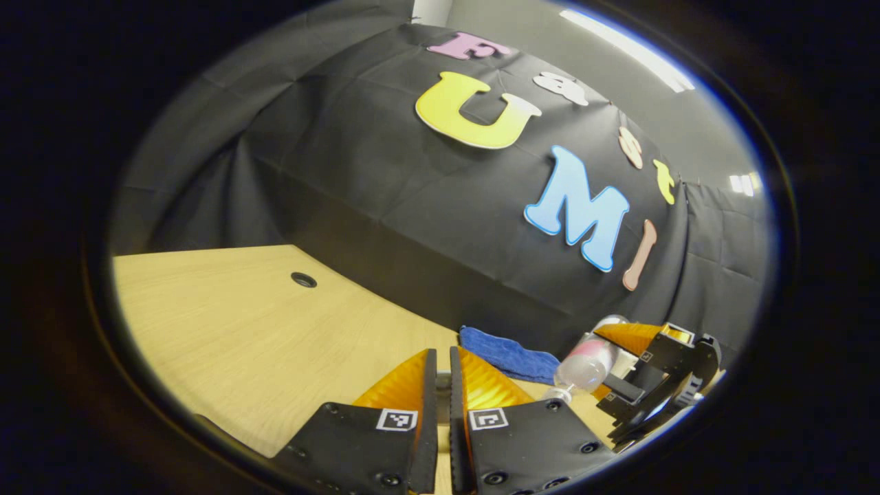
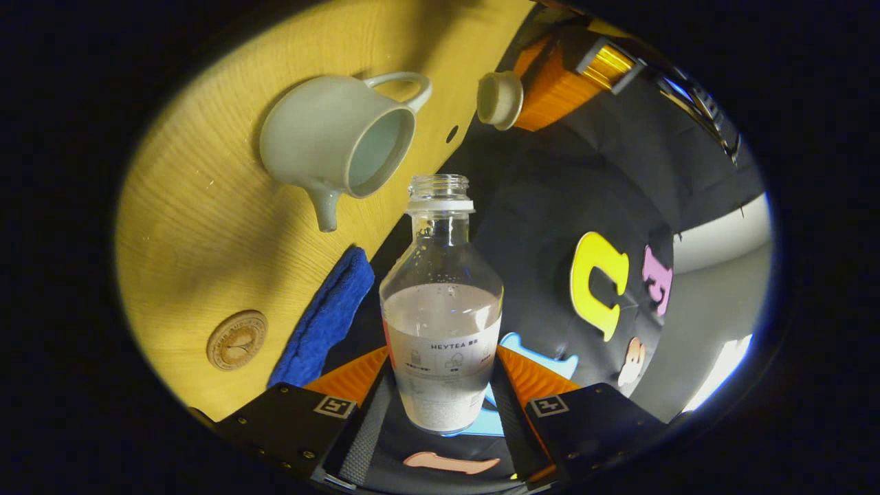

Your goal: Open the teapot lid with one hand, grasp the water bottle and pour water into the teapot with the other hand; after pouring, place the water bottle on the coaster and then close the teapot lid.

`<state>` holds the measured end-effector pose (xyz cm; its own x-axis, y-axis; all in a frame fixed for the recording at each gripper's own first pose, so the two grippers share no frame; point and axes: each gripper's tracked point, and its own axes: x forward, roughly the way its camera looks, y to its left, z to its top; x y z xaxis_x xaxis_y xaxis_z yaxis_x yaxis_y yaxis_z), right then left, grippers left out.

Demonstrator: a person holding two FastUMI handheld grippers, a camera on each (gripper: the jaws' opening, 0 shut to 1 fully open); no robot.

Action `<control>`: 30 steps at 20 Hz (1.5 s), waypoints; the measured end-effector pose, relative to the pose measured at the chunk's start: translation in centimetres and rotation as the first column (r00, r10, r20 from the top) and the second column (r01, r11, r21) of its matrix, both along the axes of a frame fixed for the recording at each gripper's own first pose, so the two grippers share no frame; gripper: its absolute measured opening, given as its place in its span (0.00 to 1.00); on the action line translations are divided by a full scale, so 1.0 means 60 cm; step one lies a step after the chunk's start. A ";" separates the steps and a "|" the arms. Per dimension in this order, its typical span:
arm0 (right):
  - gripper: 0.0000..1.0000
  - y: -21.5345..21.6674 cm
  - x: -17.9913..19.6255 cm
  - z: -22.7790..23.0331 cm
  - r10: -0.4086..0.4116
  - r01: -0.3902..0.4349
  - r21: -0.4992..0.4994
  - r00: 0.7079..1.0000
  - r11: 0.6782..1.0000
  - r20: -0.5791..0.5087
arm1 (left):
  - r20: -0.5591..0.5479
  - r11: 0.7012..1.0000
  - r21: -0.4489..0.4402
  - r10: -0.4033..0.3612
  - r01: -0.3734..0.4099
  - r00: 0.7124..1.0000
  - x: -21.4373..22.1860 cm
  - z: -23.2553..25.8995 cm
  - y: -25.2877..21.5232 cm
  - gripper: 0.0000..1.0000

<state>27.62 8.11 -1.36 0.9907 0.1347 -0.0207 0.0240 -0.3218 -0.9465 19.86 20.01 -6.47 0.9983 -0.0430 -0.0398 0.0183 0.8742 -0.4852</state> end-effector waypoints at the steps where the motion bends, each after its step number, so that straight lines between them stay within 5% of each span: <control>1: 0.77 -0.011 0.000 -0.006 -0.019 0.020 0.056 1.000 0.998 -0.025 | -0.002 1.000 0.001 0.000 0.000 1.000 0.000 -0.003 0.000 0.16; 7: 0.77 -0.055 -0.003 -0.060 -0.074 0.153 0.386 0.974 0.910 -0.212 | 0.010 1.000 0.014 -0.013 0.013 1.000 -0.003 0.007 -0.012 0.16; 12: 0.77 -0.087 -0.013 -0.088 -0.070 0.267 0.591 0.940 0.761 -0.335 | 0.019 0.999 0.034 -0.034 0.033 0.999 -0.004 0.012 -0.029 0.13; 22: 0.77 -0.131 0.009 -0.107 0.039 0.428 0.856 0.888 0.291 -0.458 | 0.015 0.991 0.118 -0.063 0.061 0.998 0.004 0.013 -0.056 0.16; 27: 0.77 -0.155 0.032 -0.123 0.083 0.462 0.887 0.884 -0.009 -0.460 | 0.011 0.990 0.125 -0.063 0.061 0.998 0.006 0.010 -0.058 0.13; 30: 0.77 -0.152 0.041 -0.125 0.132 0.466 0.871 0.883 -0.154 -0.450 | 0.010 0.990 0.129 -0.066 0.065 0.998 0.001 0.011 -0.060 0.16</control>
<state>30.10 -1.04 -8.83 0.9371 0.1304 -0.3239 -0.1721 0.9796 -0.1036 19.93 16.41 -5.83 0.9940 -0.1037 -0.0348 0.0837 0.9259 -0.3685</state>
